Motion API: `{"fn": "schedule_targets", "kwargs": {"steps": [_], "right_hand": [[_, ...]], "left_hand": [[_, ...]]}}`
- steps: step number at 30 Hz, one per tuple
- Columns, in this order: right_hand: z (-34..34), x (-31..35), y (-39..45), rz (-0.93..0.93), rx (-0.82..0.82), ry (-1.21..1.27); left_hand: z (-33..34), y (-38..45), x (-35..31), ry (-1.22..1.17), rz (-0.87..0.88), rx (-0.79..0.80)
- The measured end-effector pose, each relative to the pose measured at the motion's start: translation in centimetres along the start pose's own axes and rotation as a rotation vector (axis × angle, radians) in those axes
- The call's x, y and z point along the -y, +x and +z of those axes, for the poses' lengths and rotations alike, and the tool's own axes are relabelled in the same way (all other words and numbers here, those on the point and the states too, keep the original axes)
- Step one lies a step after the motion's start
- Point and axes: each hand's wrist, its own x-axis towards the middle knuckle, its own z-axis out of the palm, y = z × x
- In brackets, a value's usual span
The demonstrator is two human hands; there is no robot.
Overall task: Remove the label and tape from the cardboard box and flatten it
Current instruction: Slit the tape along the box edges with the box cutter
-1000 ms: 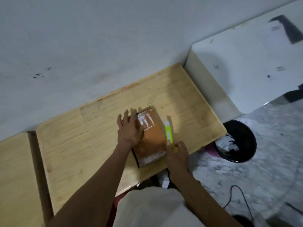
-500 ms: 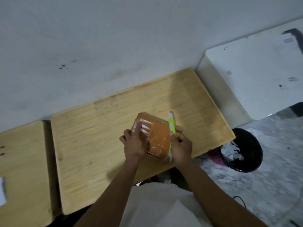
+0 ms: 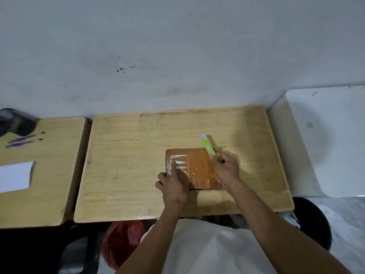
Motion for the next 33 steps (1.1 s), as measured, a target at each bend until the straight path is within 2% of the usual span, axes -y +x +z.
{"fn": "schedule_targets", "kwargs": {"steps": [4,8,11,15,22,28,33], "right_hand": [[-0.1,-0.3,0.7,-0.032,0.029,-0.032],[-0.7,-0.7,0.9,-0.042,0.037,-0.022],[-1.9,-1.0,0.6,-0.052,-0.062,0.002],[-4.5,-1.8,-0.3,-0.088,-0.183,-0.031],[-5.2,-2.9,-2.3,-0.202,-0.147,-0.283],[-3.8,-2.7,-3.3,-0.310,-0.125,-0.322],[-3.4,-2.7,-3.3,-0.307,-0.107,-0.337]], "left_hand": [[0.5,-0.4,0.2,0.003,-0.037,0.013],[0.8,-0.6,0.1,0.073,-0.069,-0.041],[0.9,-0.1,-0.4,0.162,-0.051,-0.077],[0.6,1.9,-1.7,0.236,0.090,-0.048],[1.1,4.1,-3.4,0.305,0.127,0.054],[1.5,4.3,-2.8,0.345,0.130,0.057],[1.7,4.4,-2.8,0.353,0.144,0.058]]}}
